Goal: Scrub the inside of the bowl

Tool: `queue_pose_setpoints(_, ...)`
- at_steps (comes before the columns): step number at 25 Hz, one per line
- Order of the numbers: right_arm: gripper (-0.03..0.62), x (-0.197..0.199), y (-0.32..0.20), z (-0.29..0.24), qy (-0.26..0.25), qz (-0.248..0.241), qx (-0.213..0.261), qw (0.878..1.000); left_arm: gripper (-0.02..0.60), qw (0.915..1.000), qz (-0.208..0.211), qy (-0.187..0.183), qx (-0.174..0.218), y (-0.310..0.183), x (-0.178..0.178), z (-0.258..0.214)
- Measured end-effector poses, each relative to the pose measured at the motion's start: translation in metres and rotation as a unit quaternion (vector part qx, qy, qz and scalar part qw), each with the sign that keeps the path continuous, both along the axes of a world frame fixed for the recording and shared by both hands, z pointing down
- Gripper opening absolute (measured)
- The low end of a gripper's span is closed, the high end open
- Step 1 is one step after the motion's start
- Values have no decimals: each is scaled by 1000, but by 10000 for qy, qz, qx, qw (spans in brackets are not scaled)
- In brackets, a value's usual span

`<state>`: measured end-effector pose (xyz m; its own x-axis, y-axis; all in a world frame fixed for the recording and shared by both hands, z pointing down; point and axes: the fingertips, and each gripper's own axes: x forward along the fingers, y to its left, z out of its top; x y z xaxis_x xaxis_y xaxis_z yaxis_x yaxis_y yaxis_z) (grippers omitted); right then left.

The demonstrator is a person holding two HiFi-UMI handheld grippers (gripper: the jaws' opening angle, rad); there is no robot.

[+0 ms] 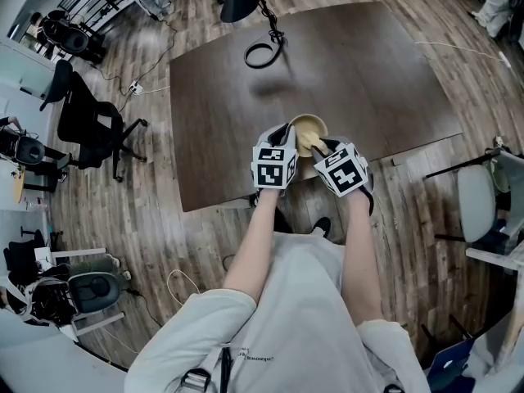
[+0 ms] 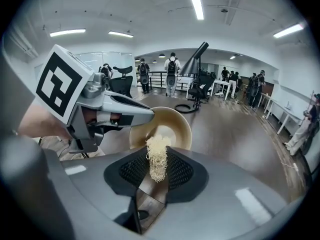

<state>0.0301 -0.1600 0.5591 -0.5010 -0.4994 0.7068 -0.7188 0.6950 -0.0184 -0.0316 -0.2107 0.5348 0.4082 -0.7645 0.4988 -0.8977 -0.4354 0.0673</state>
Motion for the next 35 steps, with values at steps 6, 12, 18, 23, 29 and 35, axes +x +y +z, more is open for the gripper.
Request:
queue_pose_setpoints(6, 115, -3, 2, -3, -182, 81, 24, 9998, 18, 9997, 219, 1, -129, 8, 15, 6)
queue_pose_setpoints(12, 115, 13, -8, 0, -347, 500, 92, 9981, 18, 9984, 518, -111, -181, 12, 31, 13)
queue_pose_setpoints(18, 117, 36, -5, 0, -589, 876, 43, 9944, 17, 9923, 930, -816, -13, 11, 24, 26)
queue_pose_setpoints(23, 117, 55, -12, -22, -997, 1154, 268, 9879, 17, 9755, 1228, -1790, 360, -2, 10, 23)
queue_pose_setpoints(29, 117, 49, -42, -51, -1299, 783, 425, 9875, 16, 9610, 1560, -2136, 806, -1, 21, 10)
queue_pose_setpoints(35, 117, 24, -70, -79, -1143, -190, 243, 9930, 17, 9324, 2005, -2571, 1558, 0, 43, -20)
